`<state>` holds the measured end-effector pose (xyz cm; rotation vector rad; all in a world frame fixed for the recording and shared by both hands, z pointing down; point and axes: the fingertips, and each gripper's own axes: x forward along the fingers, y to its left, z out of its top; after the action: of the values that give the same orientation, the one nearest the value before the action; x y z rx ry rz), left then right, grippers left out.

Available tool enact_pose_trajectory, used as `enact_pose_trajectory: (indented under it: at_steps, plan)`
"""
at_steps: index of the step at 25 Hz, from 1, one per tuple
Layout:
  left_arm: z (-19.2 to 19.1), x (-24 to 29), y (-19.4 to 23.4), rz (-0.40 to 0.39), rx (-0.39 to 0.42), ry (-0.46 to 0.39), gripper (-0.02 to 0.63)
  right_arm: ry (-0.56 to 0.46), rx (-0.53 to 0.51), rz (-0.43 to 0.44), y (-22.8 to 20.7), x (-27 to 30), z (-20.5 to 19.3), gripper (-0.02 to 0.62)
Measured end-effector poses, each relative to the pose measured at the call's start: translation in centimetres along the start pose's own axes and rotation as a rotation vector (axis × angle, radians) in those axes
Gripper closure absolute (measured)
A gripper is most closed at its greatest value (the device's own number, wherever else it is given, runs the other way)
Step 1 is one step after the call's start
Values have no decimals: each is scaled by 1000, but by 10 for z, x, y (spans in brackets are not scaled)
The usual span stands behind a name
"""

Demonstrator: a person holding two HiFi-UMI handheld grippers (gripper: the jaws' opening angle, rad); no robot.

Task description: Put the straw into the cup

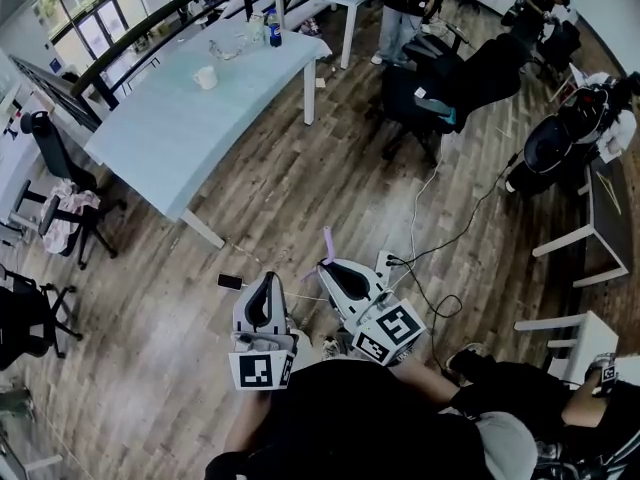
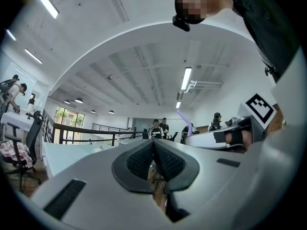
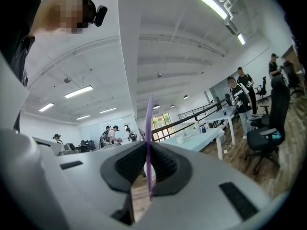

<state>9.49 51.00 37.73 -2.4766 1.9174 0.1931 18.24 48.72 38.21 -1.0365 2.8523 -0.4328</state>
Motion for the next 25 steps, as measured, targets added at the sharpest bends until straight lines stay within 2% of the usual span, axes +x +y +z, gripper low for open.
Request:
enact_pose_trajectory:
  at_steps: [8,14,25]
  plan:
    - [4,29,65,-51,-23,-11,593,0,-22,-35,12,70,2,560]
    - [7,50,96,-115,-36,-26,594,-26,-38,-86,11,107,9,560]
    - [2,69,130,-119,-43,-12,594,-27,-50,-104,9,144,11,560]
